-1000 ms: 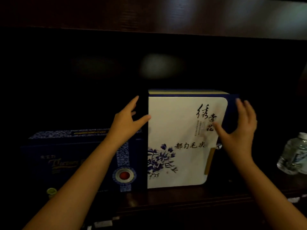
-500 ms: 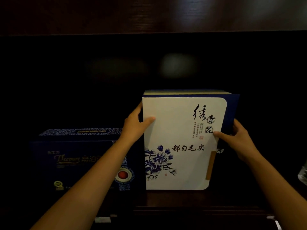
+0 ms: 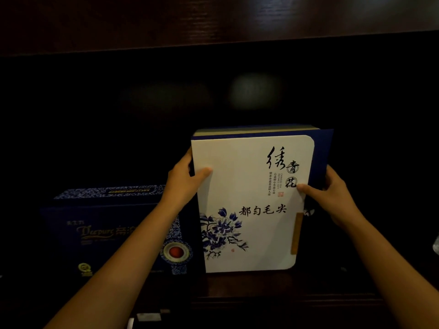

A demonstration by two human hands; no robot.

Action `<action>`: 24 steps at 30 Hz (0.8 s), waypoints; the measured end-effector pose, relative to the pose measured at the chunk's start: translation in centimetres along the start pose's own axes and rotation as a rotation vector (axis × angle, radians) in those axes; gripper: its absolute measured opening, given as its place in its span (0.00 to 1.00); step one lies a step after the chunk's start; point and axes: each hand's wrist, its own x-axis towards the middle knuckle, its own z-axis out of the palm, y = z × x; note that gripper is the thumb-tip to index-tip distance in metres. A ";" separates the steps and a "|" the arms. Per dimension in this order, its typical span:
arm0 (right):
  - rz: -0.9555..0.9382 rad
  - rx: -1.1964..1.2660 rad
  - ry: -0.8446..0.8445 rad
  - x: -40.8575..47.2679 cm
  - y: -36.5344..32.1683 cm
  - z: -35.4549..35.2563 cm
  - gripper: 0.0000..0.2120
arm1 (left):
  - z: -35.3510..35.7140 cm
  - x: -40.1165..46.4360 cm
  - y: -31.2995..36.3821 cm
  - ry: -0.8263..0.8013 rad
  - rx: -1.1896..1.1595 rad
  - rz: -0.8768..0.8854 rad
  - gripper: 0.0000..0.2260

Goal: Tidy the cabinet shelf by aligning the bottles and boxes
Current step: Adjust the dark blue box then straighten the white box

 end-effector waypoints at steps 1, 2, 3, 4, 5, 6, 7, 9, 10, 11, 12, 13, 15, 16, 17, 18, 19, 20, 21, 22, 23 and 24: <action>0.003 0.001 0.000 0.0 0.0 0.0 0.29 | 0.0 -0.1 0.0 0.001 0.005 0.004 0.27; 0.002 0.001 -0.003 0.1 0.0 0.0 0.29 | 0.0 -0.1 0.0 0.004 0.006 0.006 0.27; 0.000 0.002 -0.004 0.1 0.1 0.0 0.29 | 0.0 -0.1 0.0 0.004 0.003 0.006 0.27; -0.003 0.003 -0.005 0.1 0.1 -0.1 0.29 | 0.0 -0.1 0.0 0.002 0.000 0.003 0.27; -0.006 0.001 -0.005 0.1 0.2 -0.2 0.28 | 0.0 -0.1 0.0 0.001 -0.003 -0.001 0.27; -0.009 0.000 -0.006 0.0 0.2 -0.2 0.28 | 0.0 -0.1 0.0 0.002 -0.006 -0.004 0.27; -0.010 0.000 -0.006 0.0 0.3 -0.1 0.28 | 0.0 -0.1 -0.1 0.004 -0.011 -0.006 0.27; -0.005 0.002 -0.002 0.0 0.2 -0.1 0.29 | -0.1 -0.1 -0.1 0.004 -0.024 -0.007 0.27; -0.004 0.002 0.000 0.0 0.2 -0.1 0.28 | -0.1 -0.2 -0.1 0.005 -0.031 -0.010 0.27; -0.004 0.005 0.004 0.0 0.2 0.0 0.28 | -0.1 -0.2 -0.2 0.009 -0.040 -0.015 0.27; -0.005 0.007 0.007 -0.1 0.1 0.0 0.28 | -0.2 -0.2 -0.3 0.013 -0.049 -0.024 0.27; -0.007 0.011 0.011 -0.1 0.1 -0.1 0.28 | -0.1 -0.2 -0.4 0.020 -0.062 -0.036 0.27; -0.008 0.022 0.010 -0.3 0.1 0.0 0.27 | -0.2 -0.3 -0.6 0.030 -0.092 -0.059 0.27; -0.007 0.028 0.009 -0.4 0.0 0.0 0.27 | -0.2 -0.3 -0.6 0.034 -0.104 -0.066 0.27; -0.008 0.035 0.009 -0.4 0.0 -0.1 0.27 | -0.1 -0.3 -0.7 0.038 -0.118 -0.066 0.27; -0.008 0.042 0.003 -0.5 -0.1 -0.1 0.26 | -0.1 -0.4 -0.7 0.040 -0.126 -0.069 0.27; -0.010 0.056 -0.005 -0.5 -0.1 -0.1 0.26 | -0.1 -0.4 -0.7 0.043 -0.136 -0.070 0.27; -0.008 0.063 -0.011 -0.4 -0.2 -0.2 0.26 | -0.1 -0.4 -0.6 0.046 -0.137 -0.076 0.27; -0.009 0.071 -0.012 -0.4 -0.2 -0.2 0.26 | -0.2 -0.5 -0.6 0.053 -0.138 -0.080 0.27; -0.007 0.075 -0.013 -0.4 -0.3 -0.2 0.26 | -0.1 -0.5 -0.5 0.056 -0.143 -0.091 0.27; -0.008 0.080 -0.012 -0.4 -0.2 -0.2 0.26 | 0.0 -0.5 -0.5 0.061 -0.155 -0.095 0.27; -0.007 0.079 -0.010 -0.4 -0.2 -0.1 0.26 | 0.0 -0.6 -0.4 0.070 -0.164 -0.099 0.27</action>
